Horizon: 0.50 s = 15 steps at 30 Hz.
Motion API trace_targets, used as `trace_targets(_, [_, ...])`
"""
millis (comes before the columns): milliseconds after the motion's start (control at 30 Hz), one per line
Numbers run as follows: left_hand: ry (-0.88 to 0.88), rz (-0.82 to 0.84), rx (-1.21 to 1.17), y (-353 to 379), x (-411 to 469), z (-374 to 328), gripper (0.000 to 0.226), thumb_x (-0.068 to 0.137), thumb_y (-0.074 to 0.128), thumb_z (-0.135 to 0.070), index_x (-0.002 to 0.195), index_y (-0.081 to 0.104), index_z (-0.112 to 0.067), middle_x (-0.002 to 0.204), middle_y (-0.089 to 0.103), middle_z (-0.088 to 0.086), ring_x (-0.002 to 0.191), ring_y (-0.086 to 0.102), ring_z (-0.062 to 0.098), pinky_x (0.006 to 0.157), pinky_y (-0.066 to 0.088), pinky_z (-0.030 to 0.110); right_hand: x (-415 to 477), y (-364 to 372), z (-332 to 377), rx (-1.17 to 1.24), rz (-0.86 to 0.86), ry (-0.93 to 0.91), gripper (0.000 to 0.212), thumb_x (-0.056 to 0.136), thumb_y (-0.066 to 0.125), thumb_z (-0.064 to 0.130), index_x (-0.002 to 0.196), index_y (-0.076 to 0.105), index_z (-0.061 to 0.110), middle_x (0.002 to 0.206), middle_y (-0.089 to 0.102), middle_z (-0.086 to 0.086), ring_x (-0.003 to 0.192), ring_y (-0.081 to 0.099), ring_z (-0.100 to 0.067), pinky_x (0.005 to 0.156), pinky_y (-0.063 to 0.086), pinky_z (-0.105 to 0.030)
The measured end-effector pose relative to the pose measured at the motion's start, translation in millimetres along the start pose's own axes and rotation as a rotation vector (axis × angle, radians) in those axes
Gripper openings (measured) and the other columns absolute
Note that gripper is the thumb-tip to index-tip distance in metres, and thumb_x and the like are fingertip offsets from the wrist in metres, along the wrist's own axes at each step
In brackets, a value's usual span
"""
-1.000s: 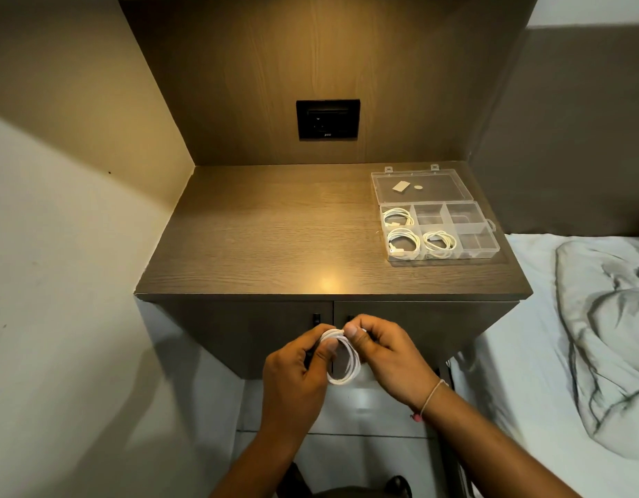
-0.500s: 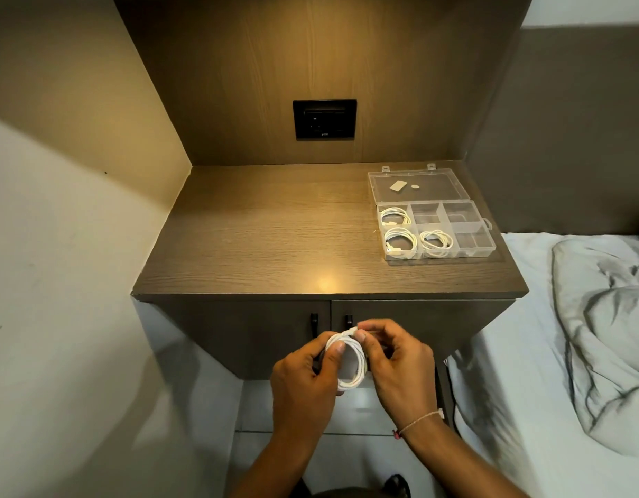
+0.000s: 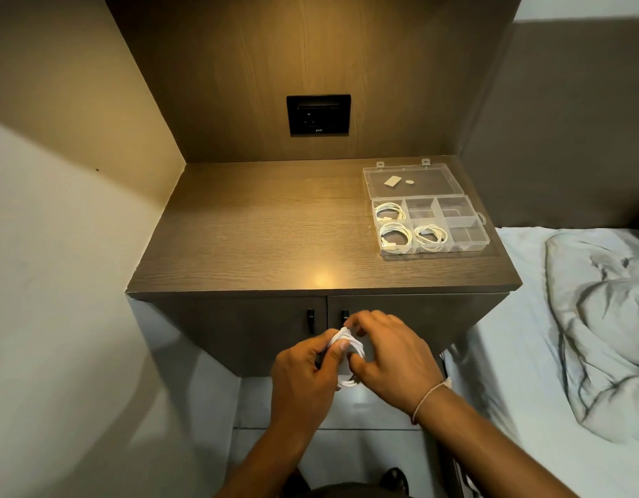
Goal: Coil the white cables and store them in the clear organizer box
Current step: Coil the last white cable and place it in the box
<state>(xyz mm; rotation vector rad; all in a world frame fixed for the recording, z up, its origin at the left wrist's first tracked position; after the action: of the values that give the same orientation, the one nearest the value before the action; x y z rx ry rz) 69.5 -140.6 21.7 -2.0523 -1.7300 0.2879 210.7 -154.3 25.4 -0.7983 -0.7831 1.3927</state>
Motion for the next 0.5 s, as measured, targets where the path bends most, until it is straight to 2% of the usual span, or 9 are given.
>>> trace_targets(67, [0.034,-0.002,0.043,-1.2,1.9,-1.5,0.026,0.09,0.06,-0.036,0.107,0.074,-0.022,0.083,0.077,-0.005,0.071,0.07,0.008,0.061,0.058,0.024,3.6,-2.3,-0.1,-0.033,0.007,-0.017,0.019,0.084,0.053,0.049,0.099,0.052,0.036,0.094,0.059,0.011,0.089,0.053,-0.012,0.072,0.049,-0.029])
trace_targets(167, [0.097,-0.001,0.101,-3.5,6.5,-4.7,0.03,0.09,0.061,-0.035,0.112,0.073,-0.018,0.09,0.078,-0.002,0.077,0.071,0.008,0.066,0.058,0.021,6.1,0.8,2.0,-0.015,0.039,-0.036,0.02,0.091,0.052,0.051,0.097,0.06,0.033,0.091,0.064,0.01,0.083,0.05,-0.008,0.069,0.042,-0.024])
trace_targets(333, [0.125,0.02,0.084,-4.9,13.0,-6.3,0.037,0.089,0.06,-0.037,0.116,0.071,-0.015,0.097,0.077,0.0,0.084,0.071,0.009,0.073,0.06,0.027,9.3,7.0,-4.7,0.396,0.131,0.147,0.016,0.09,0.068,0.036,0.087,0.073,0.021,0.078,0.075,0.002,0.072,0.069,-0.011,0.07,0.059,-0.035])
trace_targets(433, [0.077,0.038,0.008,-5.8,17.7,-1.6,0.032,0.09,0.061,-0.034,0.114,0.072,-0.016,0.098,0.077,-0.002,0.086,0.071,0.01,0.075,0.06,0.032,11.4,10.4,-6.8,0.584,0.229,0.204,0.018,0.093,0.064,0.028,0.083,0.072,0.015,0.077,0.074,-0.004,0.073,0.069,-0.016,0.074,0.058,-0.038])
trace_targets(500, [0.06,0.046,-0.025,-7.5,21.1,-0.5,0.031,0.089,0.06,-0.036,0.11,0.074,-0.019,0.097,0.077,-0.005,0.086,0.072,0.008,0.074,0.06,0.032,10.2,15.0,-7.5,0.712,0.313,0.248,0.022,0.096,0.06,0.02,0.078,0.071,0.015,0.07,0.069,0.0,0.068,0.061,-0.01,0.071,0.051,-0.033])
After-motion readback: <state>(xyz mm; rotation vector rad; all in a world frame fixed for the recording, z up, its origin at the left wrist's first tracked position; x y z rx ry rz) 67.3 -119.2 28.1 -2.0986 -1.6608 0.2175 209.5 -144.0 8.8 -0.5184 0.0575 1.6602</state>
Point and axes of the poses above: each hand's wrist, its own x-axis towards the middle knuckle, its own y-axis out of the palm, z = x × y, the point moved 8 cm from there along x, towards the middle knuckle
